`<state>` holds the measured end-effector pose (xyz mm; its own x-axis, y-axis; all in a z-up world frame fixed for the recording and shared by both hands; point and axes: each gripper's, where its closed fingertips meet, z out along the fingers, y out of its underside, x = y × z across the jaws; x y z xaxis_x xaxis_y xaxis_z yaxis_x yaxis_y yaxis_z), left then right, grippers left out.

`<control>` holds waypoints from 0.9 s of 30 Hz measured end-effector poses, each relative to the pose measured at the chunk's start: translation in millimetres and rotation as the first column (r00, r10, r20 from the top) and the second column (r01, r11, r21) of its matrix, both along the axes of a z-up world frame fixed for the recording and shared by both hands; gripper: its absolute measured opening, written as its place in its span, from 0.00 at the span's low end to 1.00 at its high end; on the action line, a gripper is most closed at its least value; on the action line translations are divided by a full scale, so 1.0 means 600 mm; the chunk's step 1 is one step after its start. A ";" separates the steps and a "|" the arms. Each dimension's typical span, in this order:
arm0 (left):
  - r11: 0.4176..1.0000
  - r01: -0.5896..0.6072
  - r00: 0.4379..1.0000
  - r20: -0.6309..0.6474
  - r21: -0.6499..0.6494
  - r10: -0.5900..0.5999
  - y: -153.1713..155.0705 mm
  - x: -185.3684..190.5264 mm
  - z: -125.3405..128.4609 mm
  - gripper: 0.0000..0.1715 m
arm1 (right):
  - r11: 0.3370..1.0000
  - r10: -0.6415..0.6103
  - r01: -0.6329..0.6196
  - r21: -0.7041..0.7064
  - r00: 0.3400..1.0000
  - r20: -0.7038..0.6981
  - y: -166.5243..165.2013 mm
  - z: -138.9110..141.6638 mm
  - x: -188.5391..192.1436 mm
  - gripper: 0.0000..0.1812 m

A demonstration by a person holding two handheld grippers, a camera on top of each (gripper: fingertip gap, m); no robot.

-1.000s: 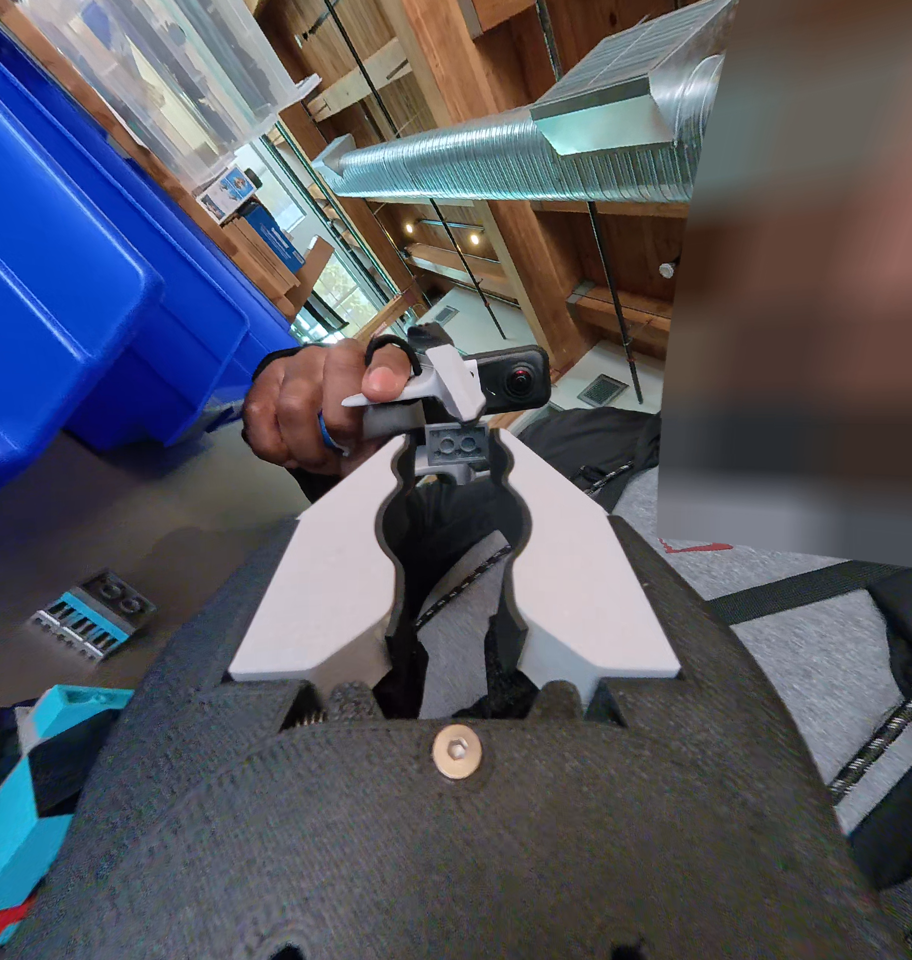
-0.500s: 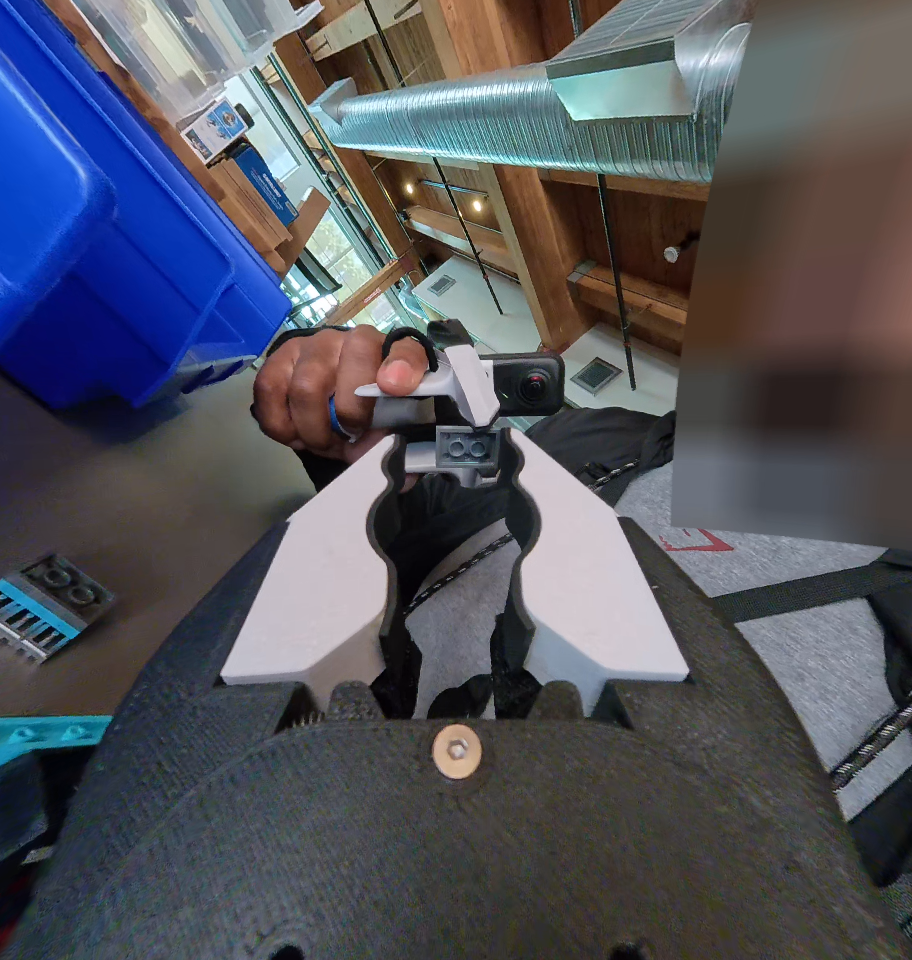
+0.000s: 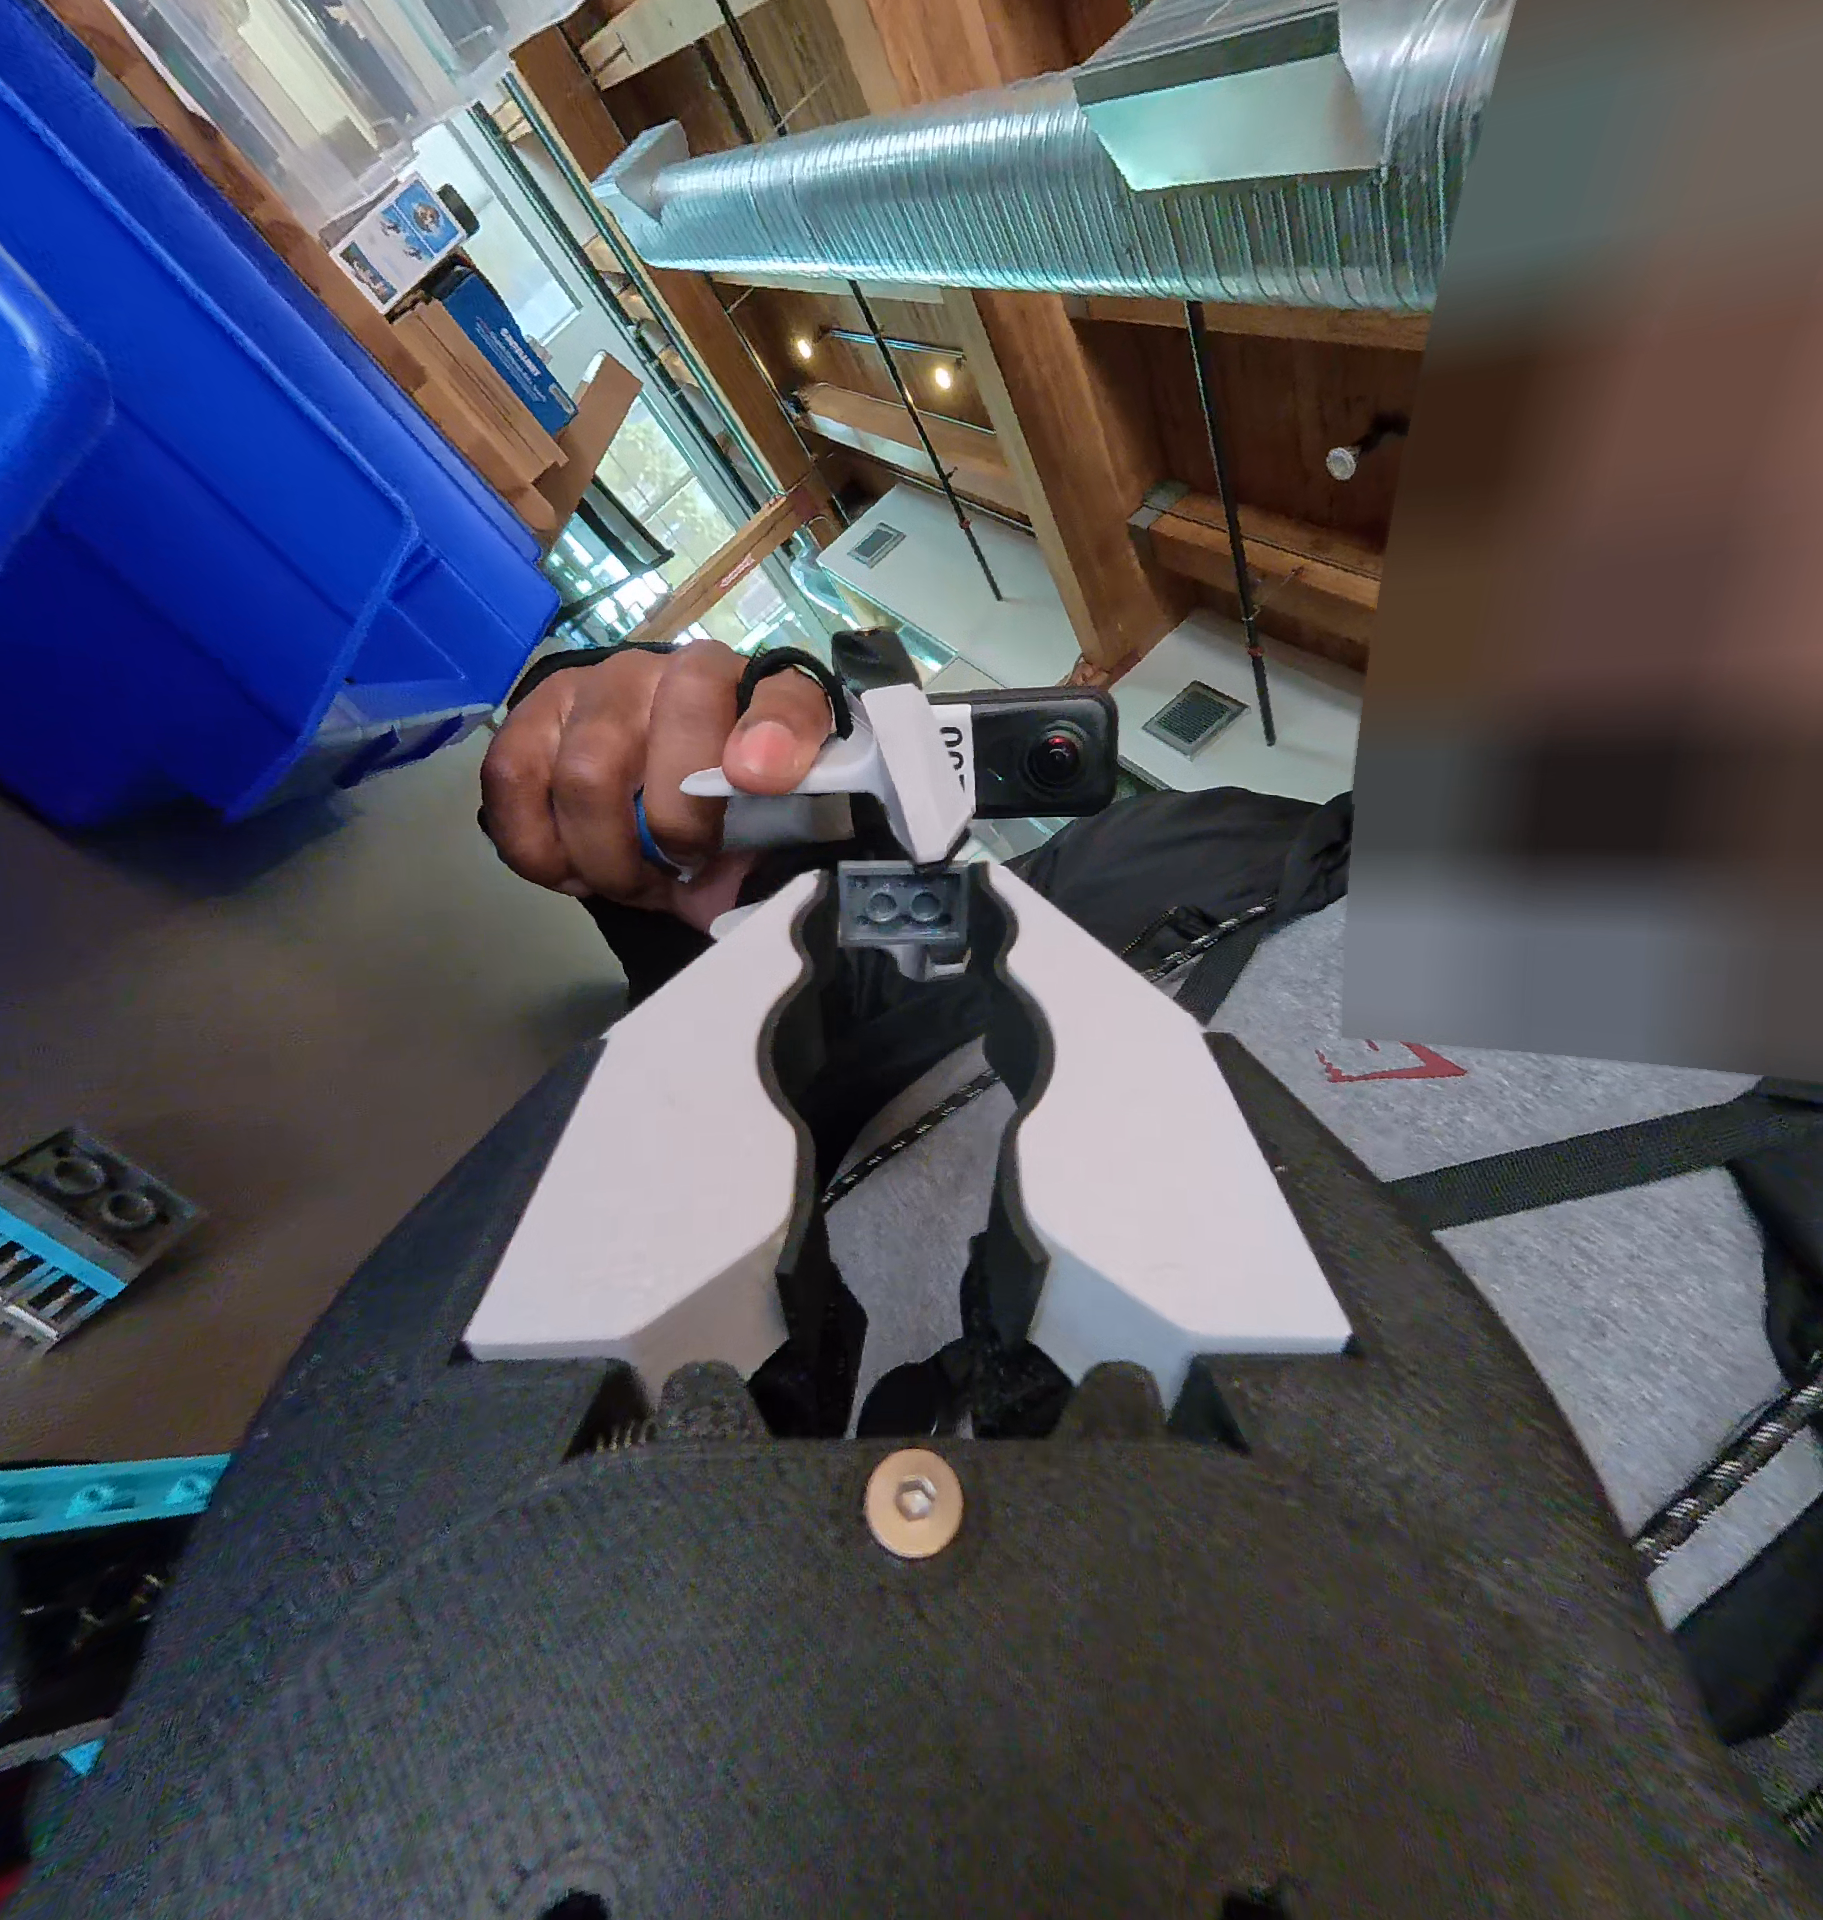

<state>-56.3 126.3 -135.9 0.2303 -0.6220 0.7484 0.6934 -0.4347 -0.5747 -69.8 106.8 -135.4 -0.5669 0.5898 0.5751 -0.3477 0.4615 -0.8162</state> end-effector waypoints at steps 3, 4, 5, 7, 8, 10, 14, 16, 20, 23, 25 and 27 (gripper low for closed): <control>1.000 -0.018 0.999 -0.032 0.019 0.019 -0.001 -0.001 0.001 0.14 | 1.000 0.003 -0.003 -0.009 1.000 0.001 -0.001 0.001 -0.001 0.10; 0.999 -0.029 0.998 -0.046 0.027 0.031 -0.001 -0.001 0.002 0.14 | 1.000 0.001 0.000 -0.016 1.000 0.003 0.000 0.001 -0.001 0.10; 0.998 -0.046 0.997 -0.061 0.035 0.048 0.000 -0.003 0.003 0.15 | 1.000 -0.005 0.006 -0.027 1.000 0.008 0.000 0.002 -0.003 0.10; 0.995 -0.085 0.992 -0.088 0.058 0.090 0.001 -0.010 0.006 0.14 | 0.997 -0.023 0.025 -0.074 0.999 0.024 0.005 0.005 -0.008 0.12; 0.991 -0.110 0.988 -0.105 0.072 0.117 0.001 -0.015 0.008 0.15 | 0.993 -0.035 0.039 -0.113 0.999 0.040 0.009 0.008 -0.011 0.15; 0.979 -0.169 0.971 -0.154 0.111 0.184 0.001 -0.027 0.012 0.14 | 0.977 -0.038 0.059 -0.207 0.994 0.104 0.018 0.010 -0.018 0.20; 0.944 -0.267 0.910 -0.272 0.196 0.313 -0.002 -0.046 0.018 0.15 | 0.914 0.022 0.095 -0.394 0.959 0.281 0.028 0.002 -0.031 0.31; 0.928 -0.294 0.870 -0.338 0.228 0.358 -0.001 -0.049 0.016 0.15 | 0.885 0.078 0.095 -0.455 0.935 0.347 0.025 -0.005 -0.034 0.31; 0.905 -0.307 0.810 -0.419 0.293 0.410 -0.002 -0.045 0.015 0.15 | 0.842 0.170 0.075 -0.534 0.903 0.394 0.019 -0.007 -0.029 0.26; 0.901 -0.289 0.786 -0.456 0.324 0.417 -0.003 -0.038 0.013 0.15 | 0.826 0.209 0.057 -0.561 0.893 0.398 0.018 -0.001 -0.023 0.21; 0.899 -0.276 0.779 -0.469 0.340 0.416 -0.004 -0.033 0.012 0.15 | 0.826 0.219 0.049 -0.562 0.890 0.400 0.017 0.000 -0.021 0.19; 0.899 -0.261 0.782 -0.470 0.351 0.410 -0.005 -0.027 0.012 0.15 | 0.831 0.223 0.044 -0.554 0.887 0.405 0.014 -0.002 -0.019 0.16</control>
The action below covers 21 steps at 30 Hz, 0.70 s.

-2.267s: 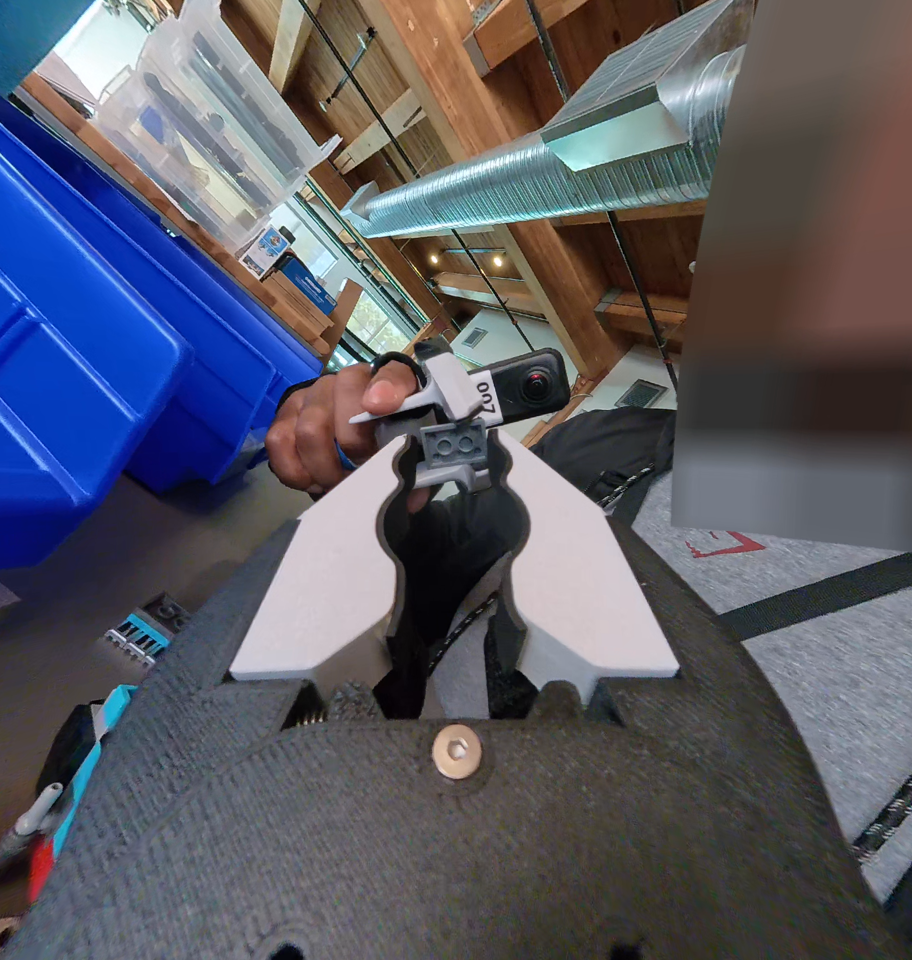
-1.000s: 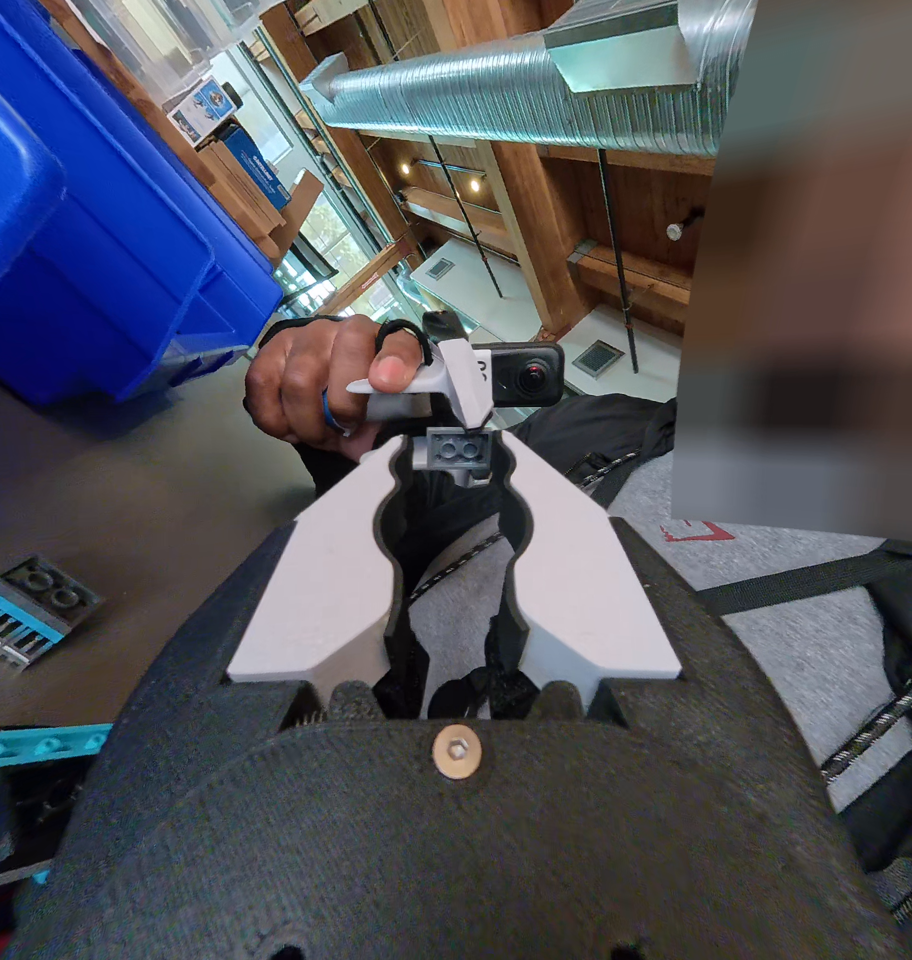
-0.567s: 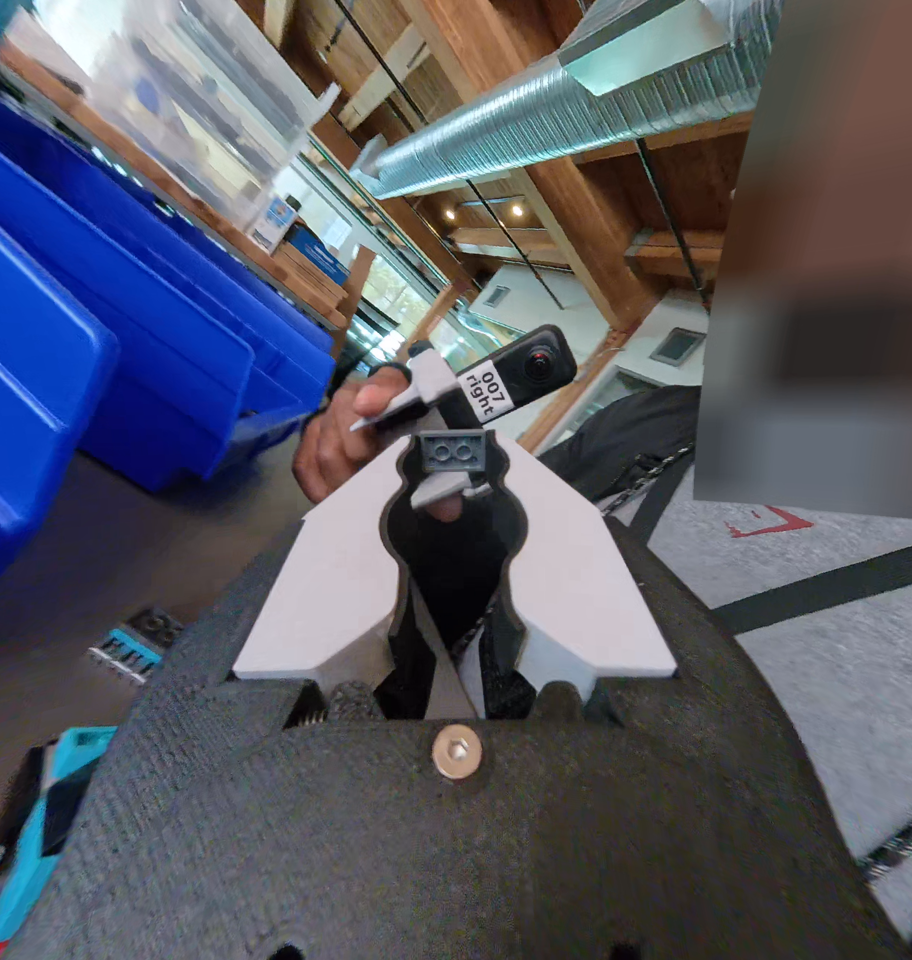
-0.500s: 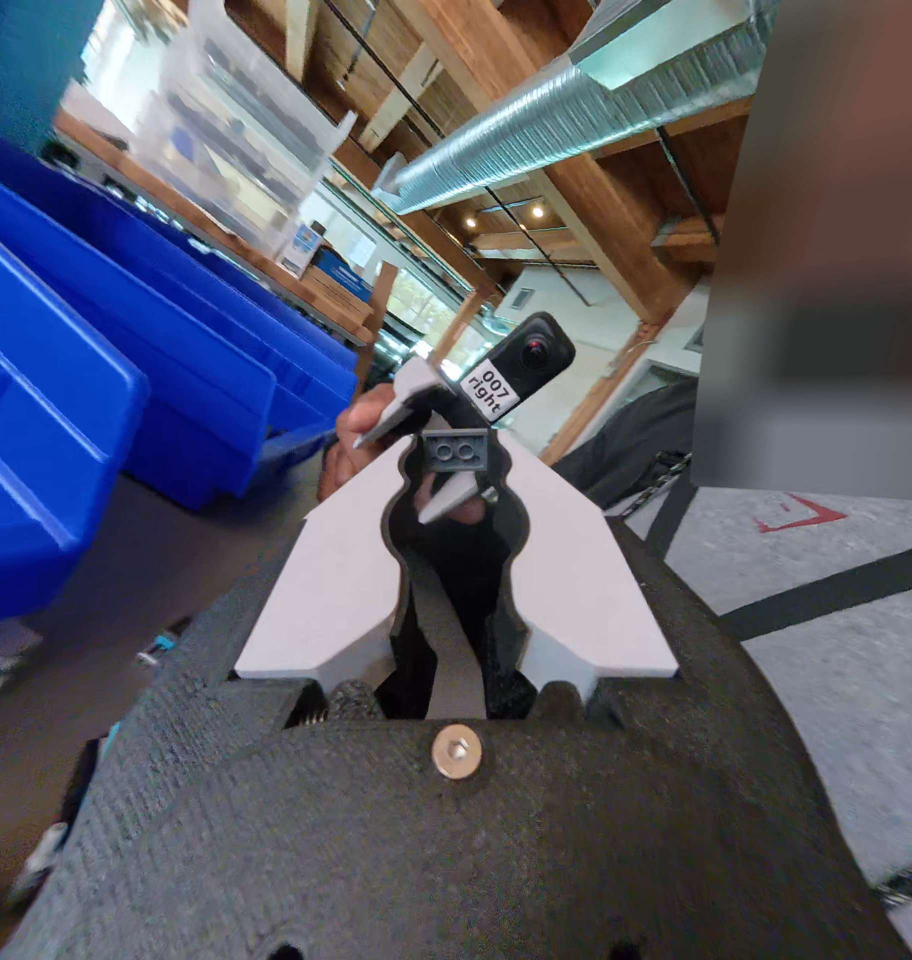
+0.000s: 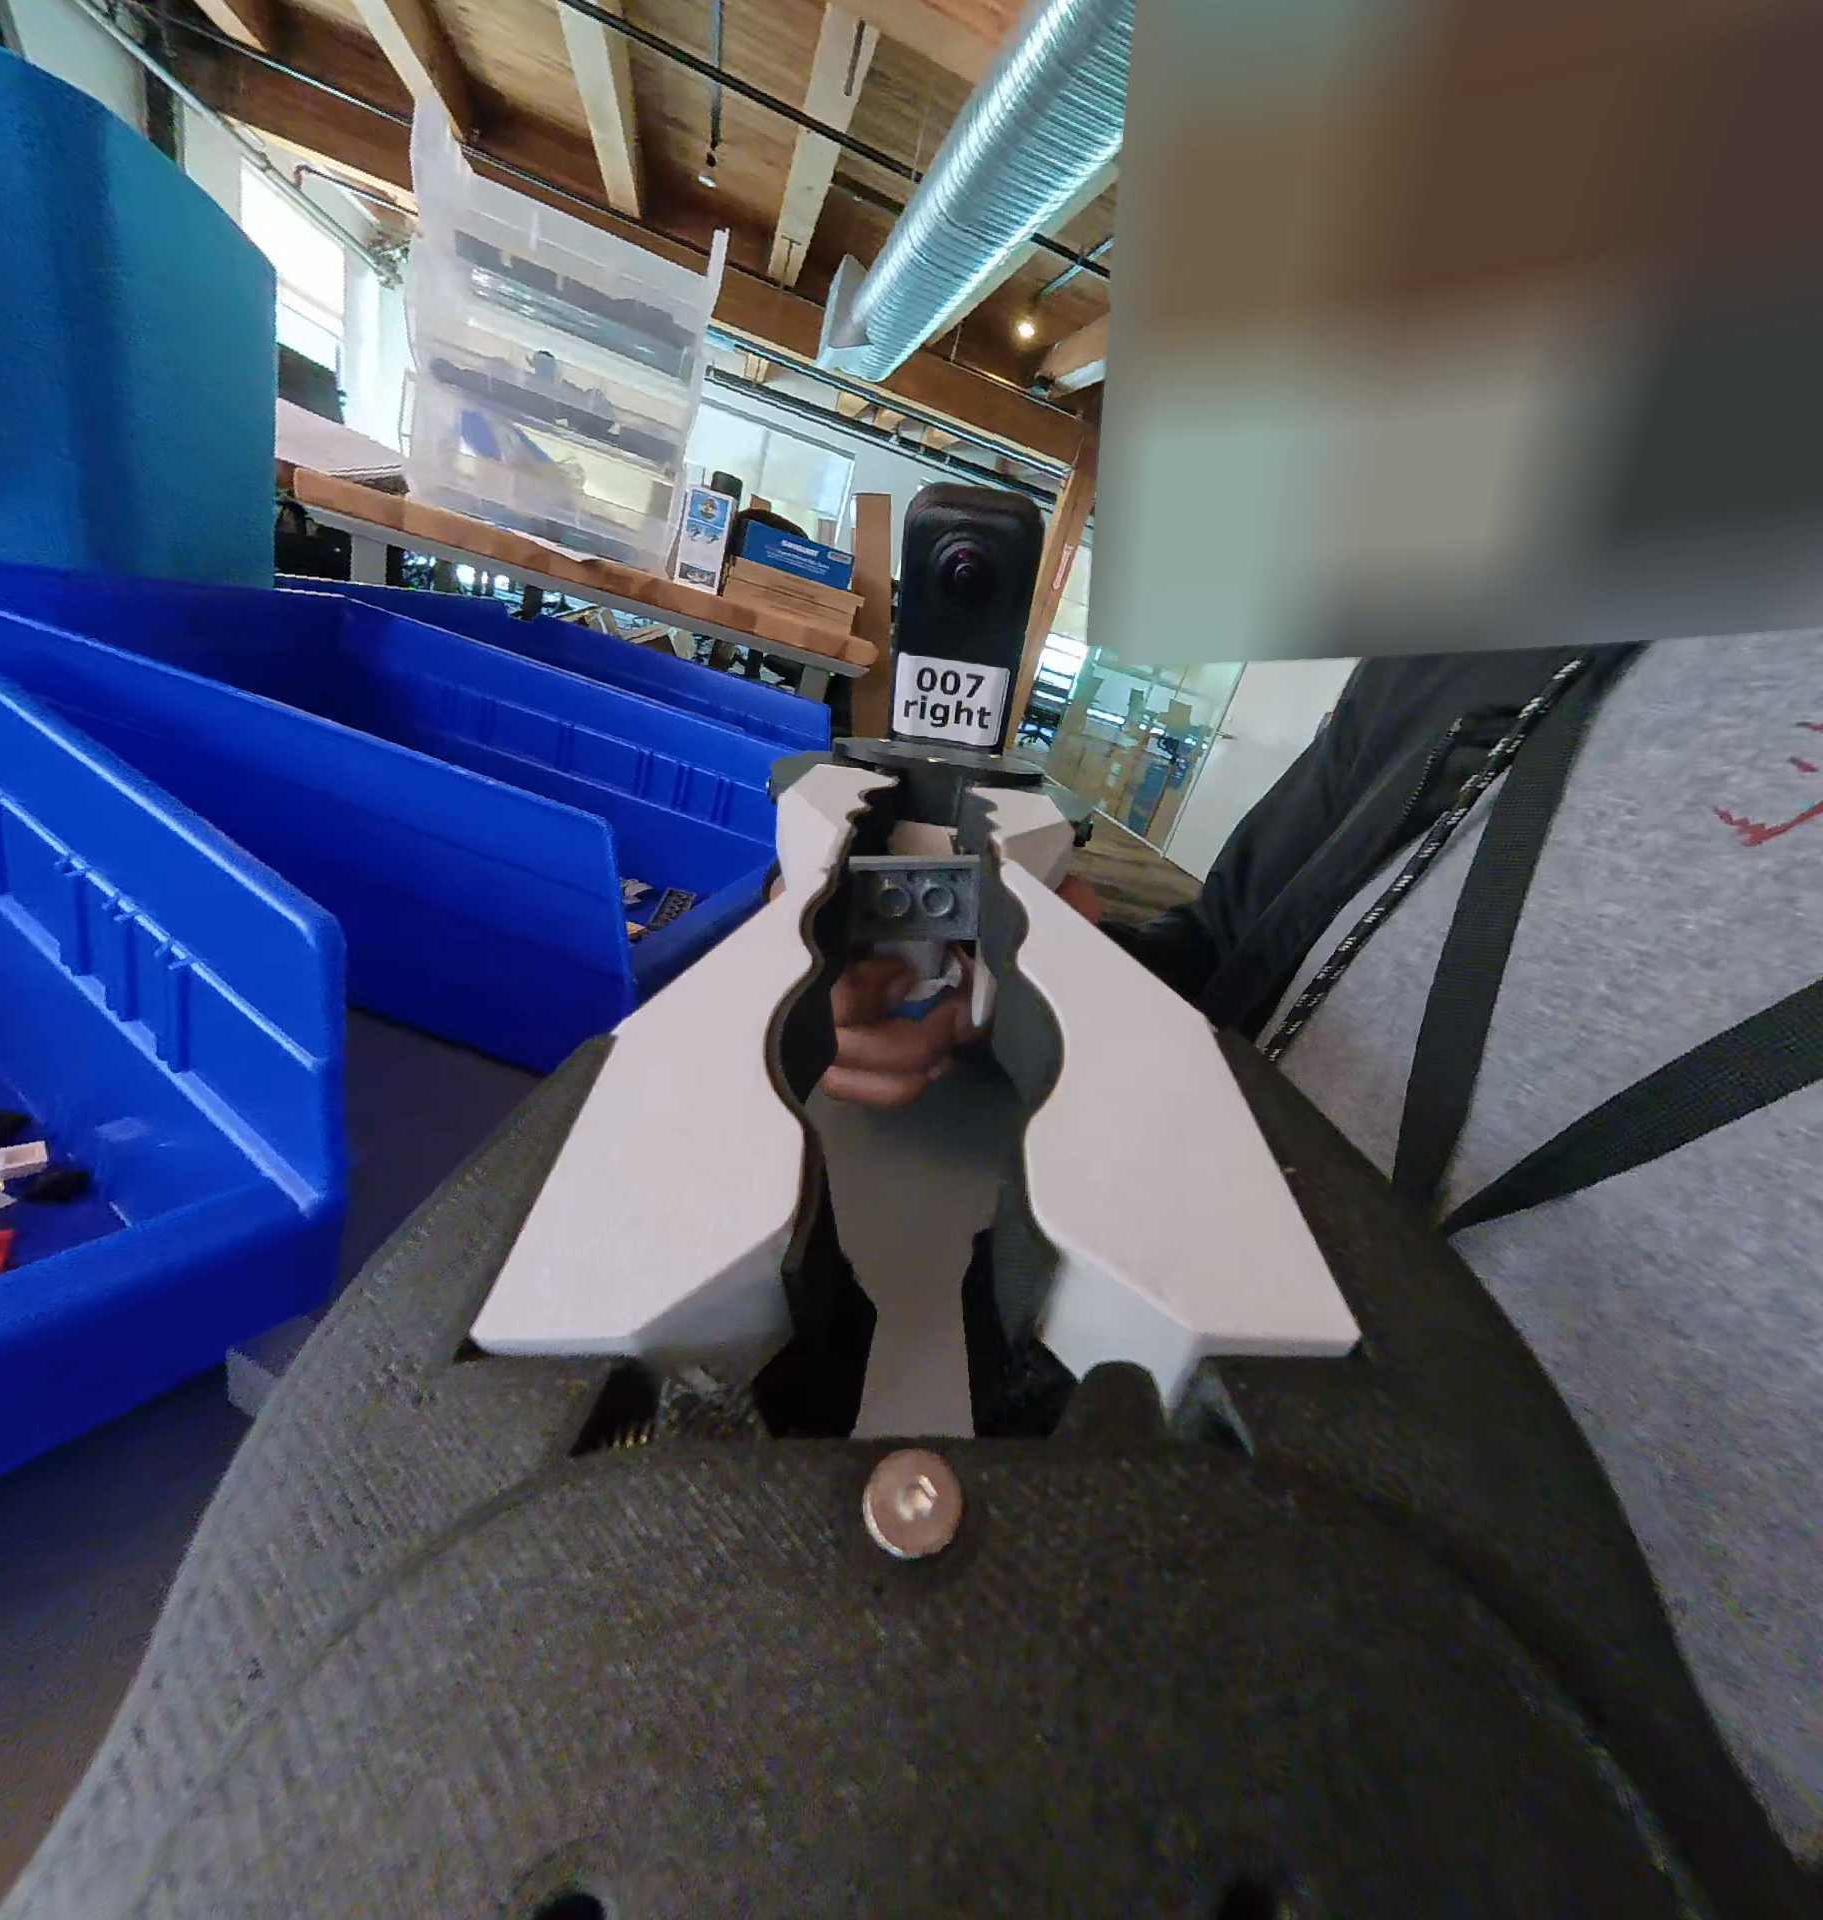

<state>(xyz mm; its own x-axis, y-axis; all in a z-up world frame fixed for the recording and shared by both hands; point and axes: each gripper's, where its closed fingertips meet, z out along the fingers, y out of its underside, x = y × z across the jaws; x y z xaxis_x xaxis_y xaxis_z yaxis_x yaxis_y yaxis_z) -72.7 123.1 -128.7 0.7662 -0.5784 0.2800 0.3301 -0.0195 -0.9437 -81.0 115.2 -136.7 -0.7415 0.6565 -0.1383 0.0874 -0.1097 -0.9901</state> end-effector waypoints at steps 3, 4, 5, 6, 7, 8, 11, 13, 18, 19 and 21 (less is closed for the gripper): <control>1.000 0.015 1.000 -0.007 0.002 -0.015 0.001 0.006 -0.004 0.15 | 1.000 0.020 -0.020 -0.005 1.000 0.003 -0.005 0.000 0.005 0.15; 1.000 0.022 1.000 -0.004 0.004 -0.022 0.000 0.007 -0.004 0.15 | 1.000 0.023 -0.023 -0.007 1.000 0.004 -0.006 -0.001 0.005 0.14; 1.000 0.025 1.000 0.000 0.006 -0.025 0.001 0.008 -0.004 0.15 | 1.000 0.024 -0.024 -0.009 1.000 0.003 -0.005 0.000 0.006 0.14; 1.000 0.026 1.000 0.003 0.004 -0.026 0.001 0.008 -0.004 0.15 | 1.000 0.022 -0.022 -0.006 1.000 0.002 -0.005 -0.001 0.006 0.14; 1.000 0.027 1.000 0.004 0.001 -0.027 0.002 0.008 -0.005 0.15 | 1.000 0.017 -0.017 0.003 1.000 -0.002 -0.004 -0.002 0.005 0.14; 1.000 0.029 1.000 0.006 -0.003 -0.029 0.002 0.008 -0.006 0.15 | 1.000 0.009 -0.009 0.016 1.000 -0.007 -0.003 -0.003 0.005 0.14; 0.999 0.021 1.000 0.007 -0.026 -0.021 0.005 0.006 -0.010 0.15 | 0.997 -0.029 0.031 0.070 0.999 -0.030 0.004 -0.008 0.001 0.14; 0.999 0.001 1.000 -0.004 -0.054 -0.002 0.009 0.001 -0.016 0.16 | 0.989 -0.067 0.073 0.130 0.996 -0.056 0.010 -0.013 -0.003 0.14; 0.986 -0.055 0.998 0.034 -0.158 0.061 0.020 -0.022 -0.027 0.20 | 0.918 -0.182 0.219 0.331 0.974 -0.138 0.034 -0.029 -0.019 0.14; 0.981 -0.063 0.996 0.053 -0.184 0.074 0.023 -0.027 -0.029 0.20 | 0.889 -0.207 0.250 0.383 0.967 -0.152 0.040 -0.037 -0.023 0.14; 0.967 -0.070 0.993 0.077 -0.244 0.091 0.027 -0.033 -0.037 0.19 | 0.819 -0.246 0.305 0.486 0.952 -0.182 0.050 -0.053 -0.032 0.14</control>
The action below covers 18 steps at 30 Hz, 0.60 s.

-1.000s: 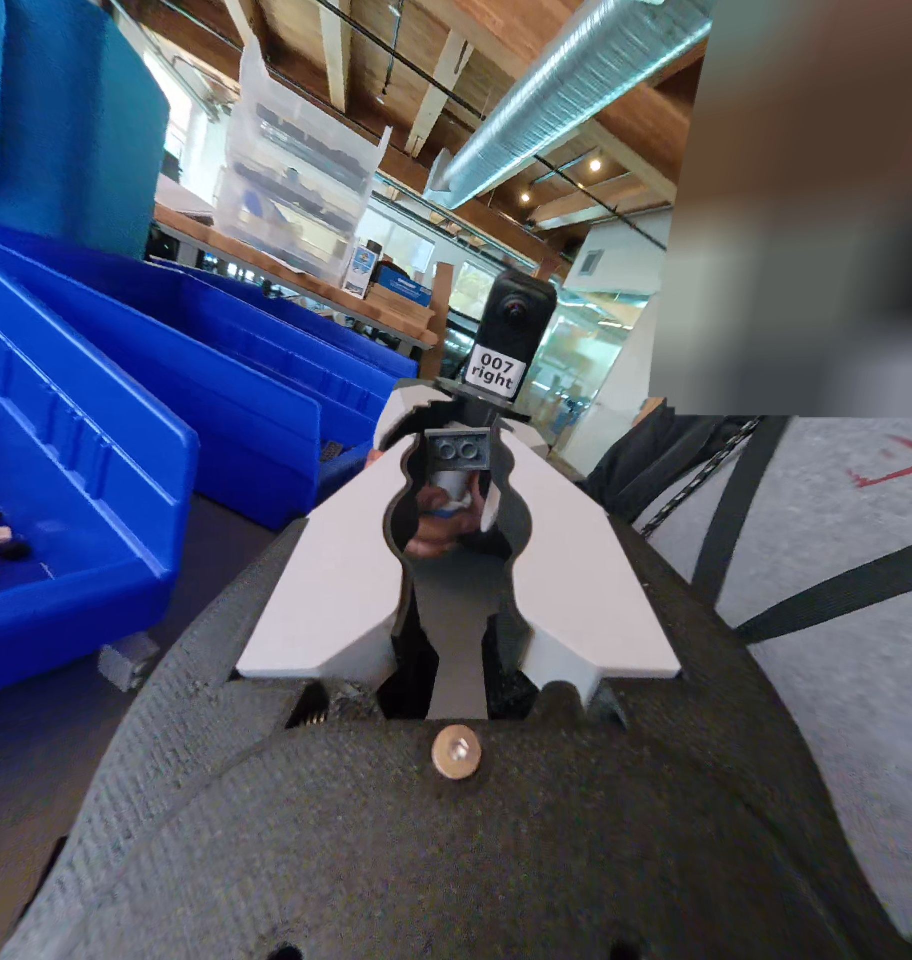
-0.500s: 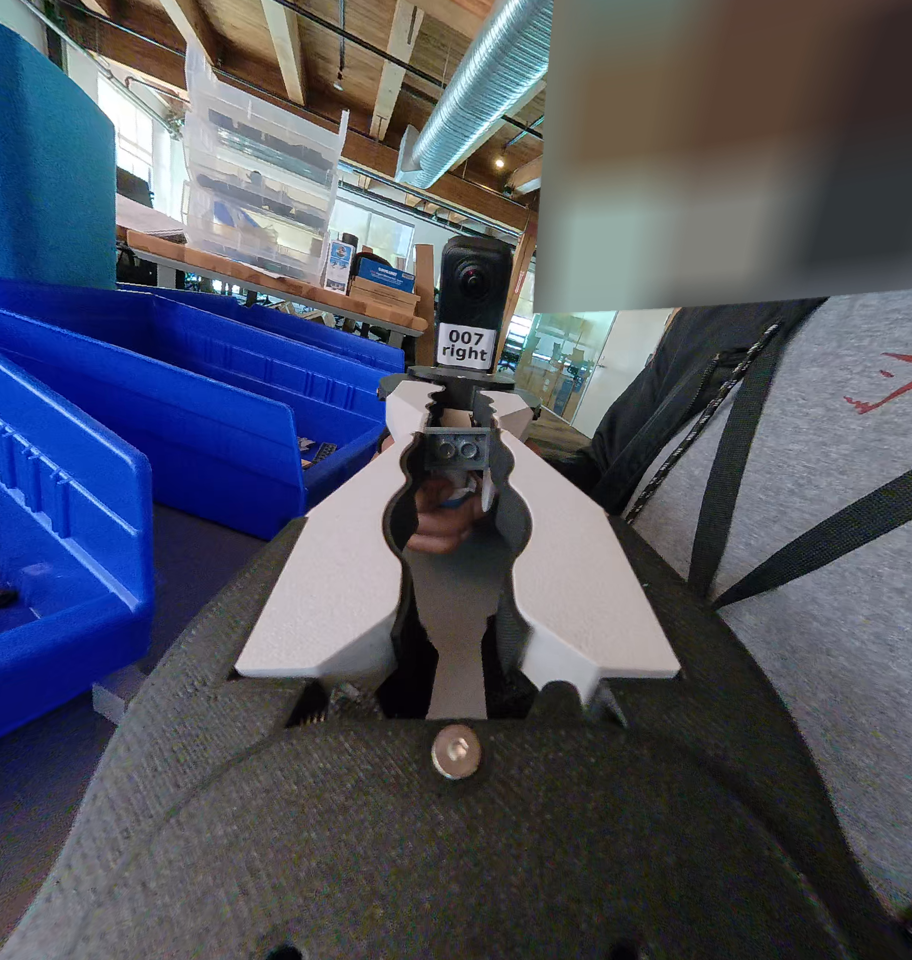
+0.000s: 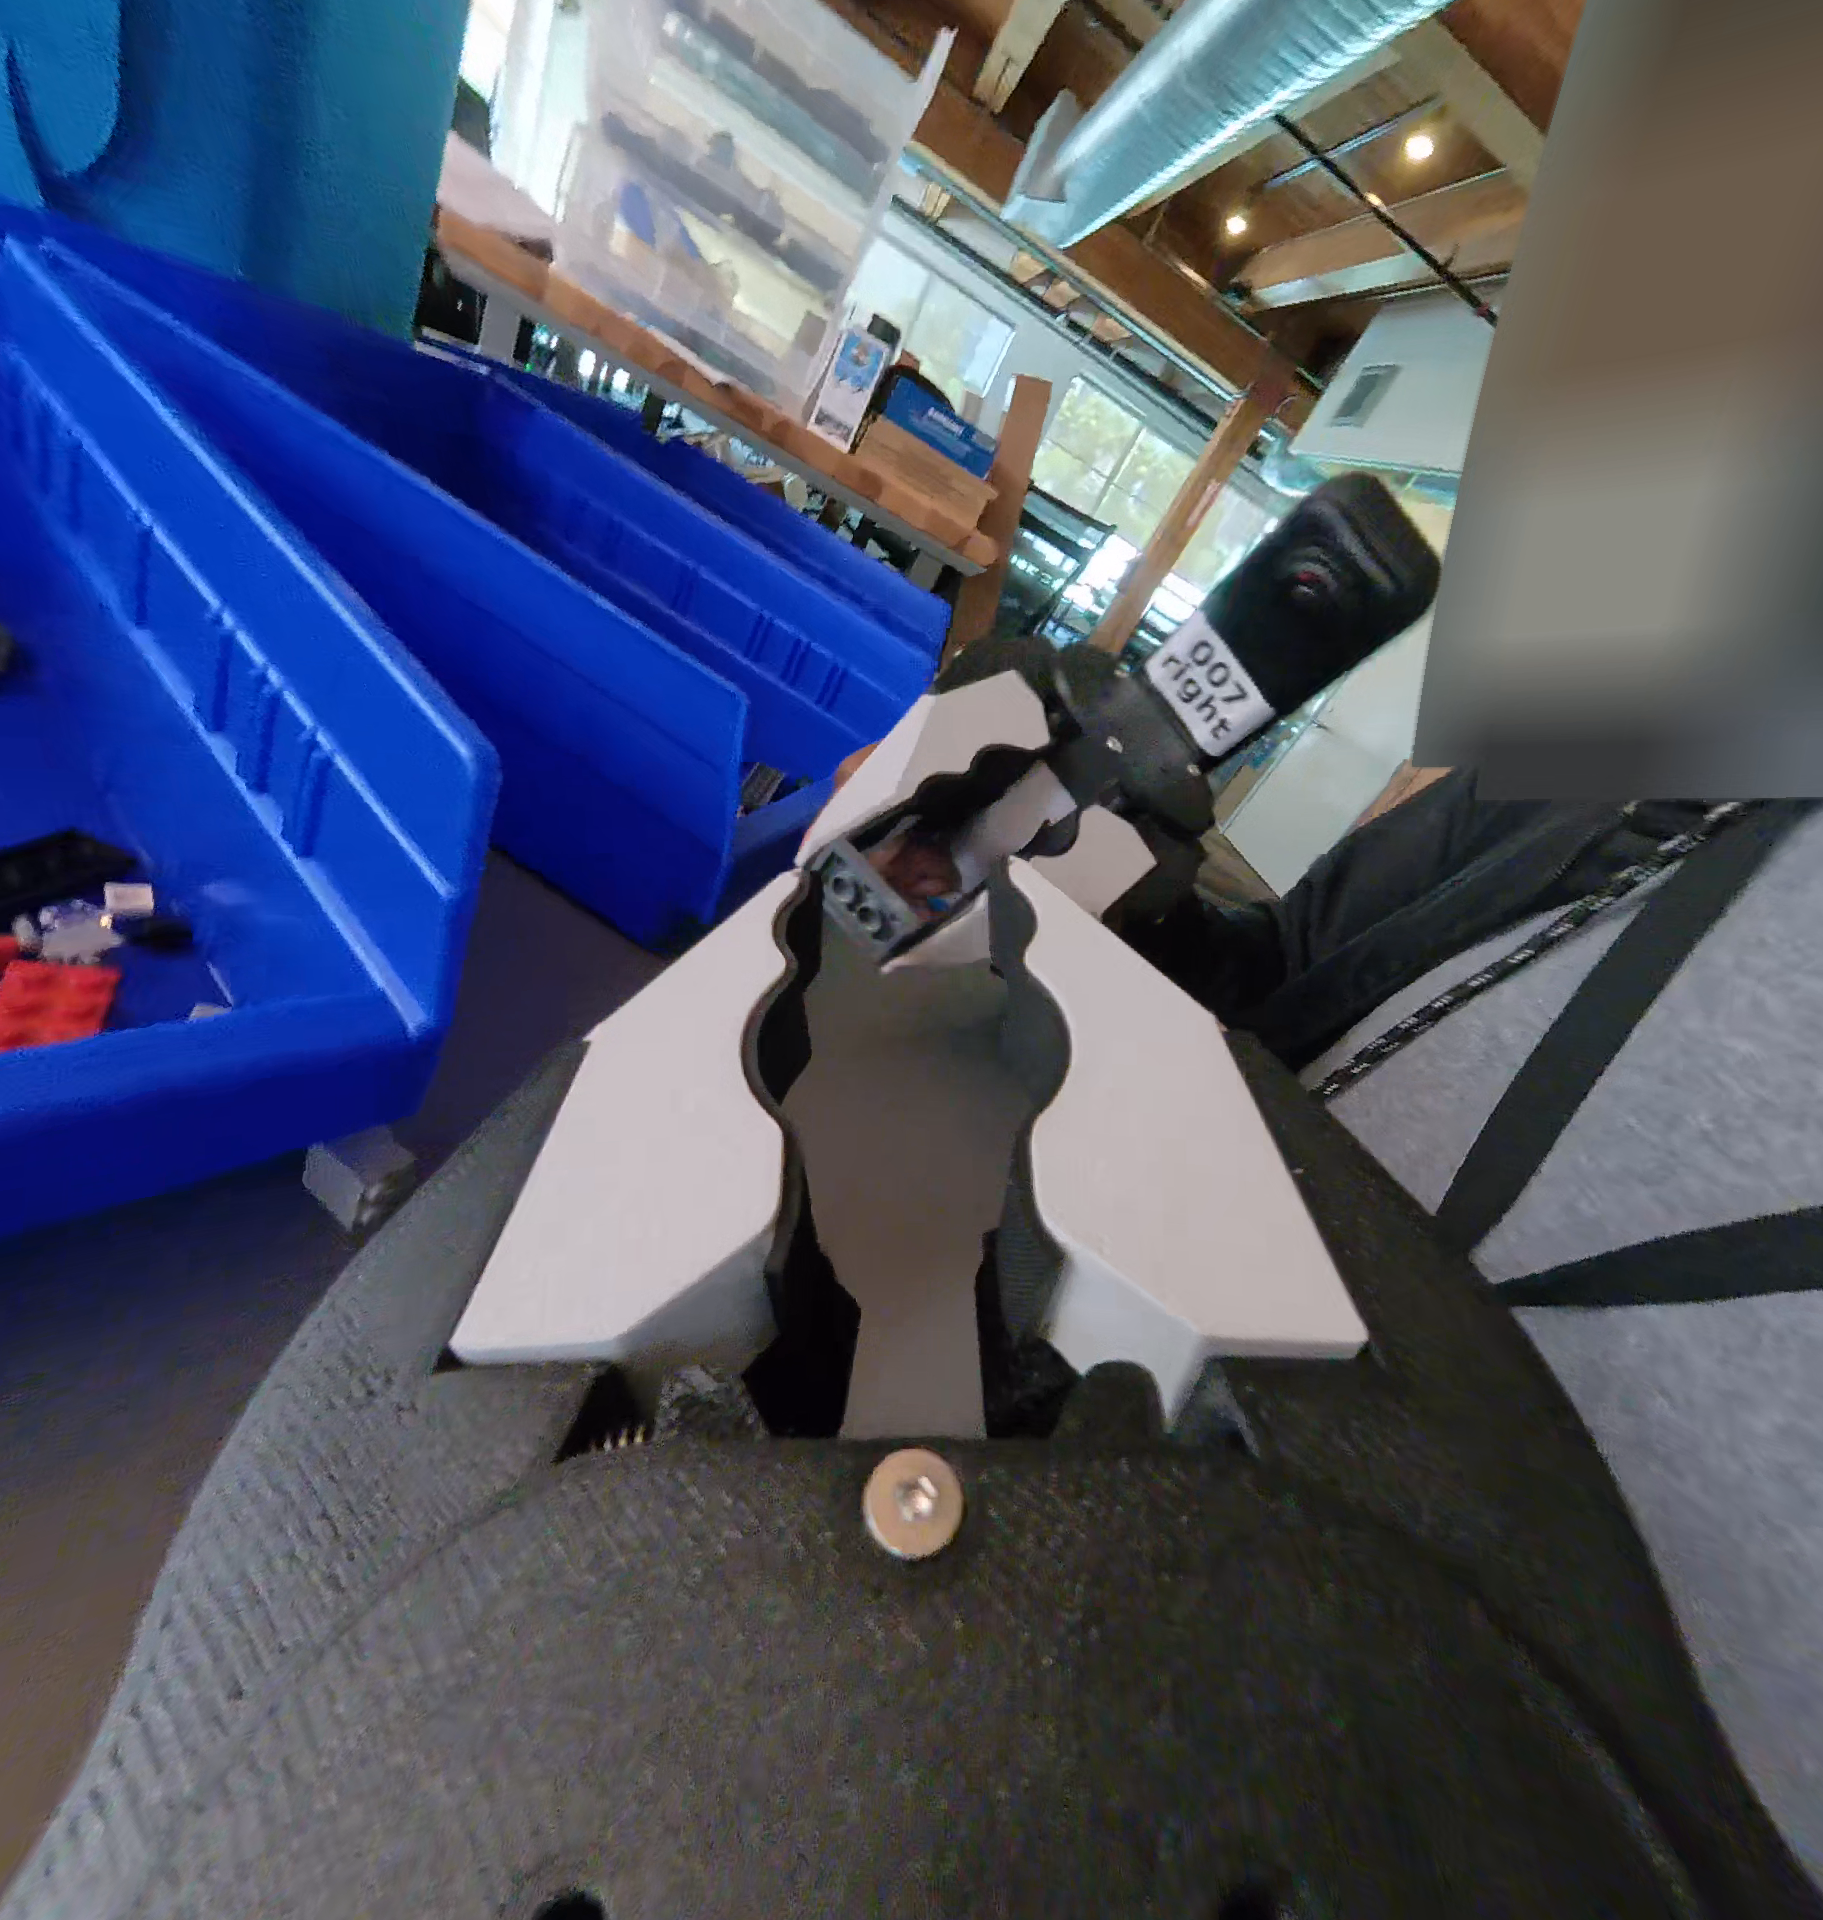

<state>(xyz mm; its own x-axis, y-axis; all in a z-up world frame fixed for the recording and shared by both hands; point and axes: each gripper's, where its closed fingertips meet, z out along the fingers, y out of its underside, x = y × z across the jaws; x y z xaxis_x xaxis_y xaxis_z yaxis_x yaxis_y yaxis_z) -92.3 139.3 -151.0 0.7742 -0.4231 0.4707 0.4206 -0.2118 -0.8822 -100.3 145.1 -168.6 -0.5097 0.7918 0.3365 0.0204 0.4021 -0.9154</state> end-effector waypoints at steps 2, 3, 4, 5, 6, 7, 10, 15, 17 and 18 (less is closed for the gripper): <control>0.999 -0.014 1.000 0.014 -0.050 0.014 0.004 -0.003 -0.010 0.18 | 0.994 -0.041 0.042 0.099 0.999 -0.006 0.004 -0.011 -0.005 0.14; 0.997 -0.018 1.000 0.019 -0.074 0.019 0.006 -0.004 -0.016 0.17 | 0.989 -0.054 0.055 0.138 0.998 -0.010 0.004 -0.015 -0.007 0.14; 0.995 -0.020 0.999 0.023 -0.099 0.022 0.008 -0.004 -0.022 0.17 | 0.984 -0.062 0.064 0.169 0.998 -0.017 0.002 -0.018 -0.008 0.14; 0.993 -0.021 0.999 0.025 -0.119 0.024 0.009 -0.003 -0.028 0.16 | 0.978 -0.068 0.070 0.196 0.997 -0.021 0.001 -0.020 -0.008 0.14; 0.990 -0.027 0.999 0.026 -0.137 0.031 0.010 -0.004 -0.033 0.16 | 0.973 -0.071 0.075 0.218 0.997 -0.025 -0.001 -0.022 -0.009 0.14; 0.987 -0.034 0.999 0.025 -0.156 0.039 0.012 -0.006 -0.038 0.15 | 0.969 -0.075 0.080 0.235 0.997 -0.030 -0.002 -0.023 -0.009 0.14; 0.984 -0.042 0.999 0.018 -0.172 0.045 0.011 -0.008 -0.044 0.09 | 0.961 -0.079 0.087 0.263 0.996 -0.041 -0.004 -0.024 -0.010 0.14; 0.982 -0.043 0.999 0.003 -0.182 0.045 0.011 -0.007 -0.048 0.05 | 0.948 -0.089 0.101 0.303 0.995 -0.054 -0.005 -0.027 -0.012 0.14; 0.981 -0.046 0.999 -0.005 -0.187 0.046 0.011 -0.008 -0.051 0.04 | 0.945 -0.090 0.103 0.312 0.994 -0.055 -0.005 -0.029 -0.012 0.14; 0.981 -0.047 0.999 -0.009 -0.189 0.046 0.011 -0.008 -0.052 0.04 | 0.943 -0.090 0.103 0.315 0.994 -0.055 -0.005 -0.030 -0.012 0.14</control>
